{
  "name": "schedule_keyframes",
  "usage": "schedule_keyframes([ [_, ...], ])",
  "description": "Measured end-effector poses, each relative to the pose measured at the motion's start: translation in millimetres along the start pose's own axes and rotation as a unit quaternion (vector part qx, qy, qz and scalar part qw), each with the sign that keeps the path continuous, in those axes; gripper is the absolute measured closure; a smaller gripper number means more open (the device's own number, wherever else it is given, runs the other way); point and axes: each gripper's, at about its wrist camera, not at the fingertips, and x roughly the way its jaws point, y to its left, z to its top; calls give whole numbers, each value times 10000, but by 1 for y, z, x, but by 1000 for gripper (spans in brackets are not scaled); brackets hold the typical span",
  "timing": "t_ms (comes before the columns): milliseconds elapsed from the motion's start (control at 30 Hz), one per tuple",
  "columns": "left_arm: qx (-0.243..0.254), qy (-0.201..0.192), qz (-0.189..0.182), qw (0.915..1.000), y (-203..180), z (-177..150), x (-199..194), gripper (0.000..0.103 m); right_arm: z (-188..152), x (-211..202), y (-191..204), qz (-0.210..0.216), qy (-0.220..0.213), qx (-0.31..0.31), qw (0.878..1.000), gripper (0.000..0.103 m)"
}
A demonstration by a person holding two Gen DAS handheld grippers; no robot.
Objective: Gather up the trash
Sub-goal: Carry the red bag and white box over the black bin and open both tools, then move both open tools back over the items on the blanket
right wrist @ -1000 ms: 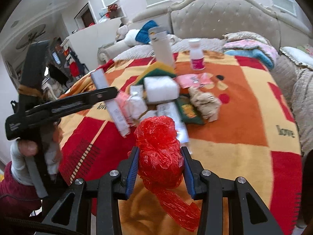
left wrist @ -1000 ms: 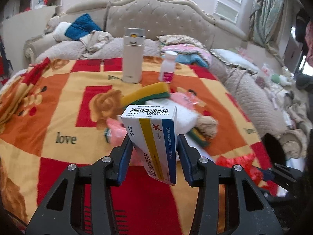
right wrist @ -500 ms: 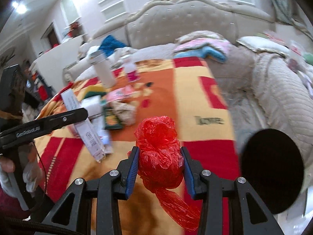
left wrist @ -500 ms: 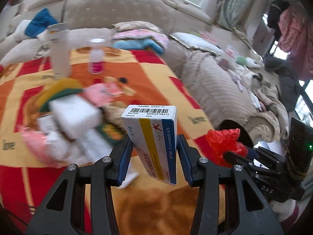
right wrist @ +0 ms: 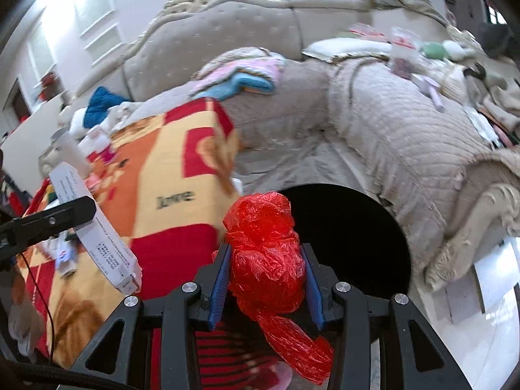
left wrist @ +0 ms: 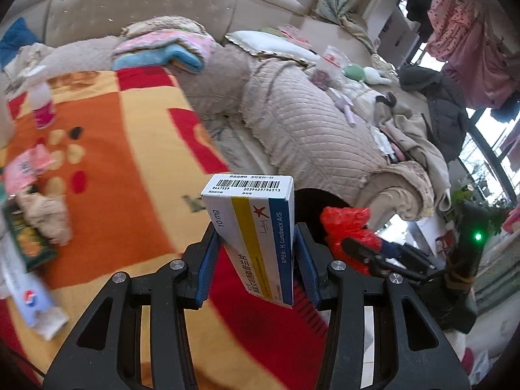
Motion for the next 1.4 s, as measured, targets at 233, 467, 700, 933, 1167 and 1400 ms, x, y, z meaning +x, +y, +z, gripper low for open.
schedule_keyframes([
  [233, -74, 23, -435, 9990, -28, 2, 34, 58, -2, 14, -23, -131, 61, 260, 9996, 63],
  [467, -76, 185, -487, 9986, -33, -3, 48, 42, -6, 16, -35, -215, -49, 499, 9985, 43],
  [700, -146, 207, -263, 9993, -17, -9, 39, 42, -12, 19, -27, -136, 52, 488, 9987, 42],
  [933, -67, 46, 259, 9996, -1, -19, 18, 42, -16, 18, -5, -43, 97, 319, 9994, 39],
  [1167, -27, -83, 695, 9975, 21, -31, -4, 42, -19, 18, 25, 59, 124, 91, 9999, 37],
  [1400, 0, -287, 1036, 9942, 45, -41, -30, 42, -20, 17, 59, 209, 169, -163, 9995, 34],
])
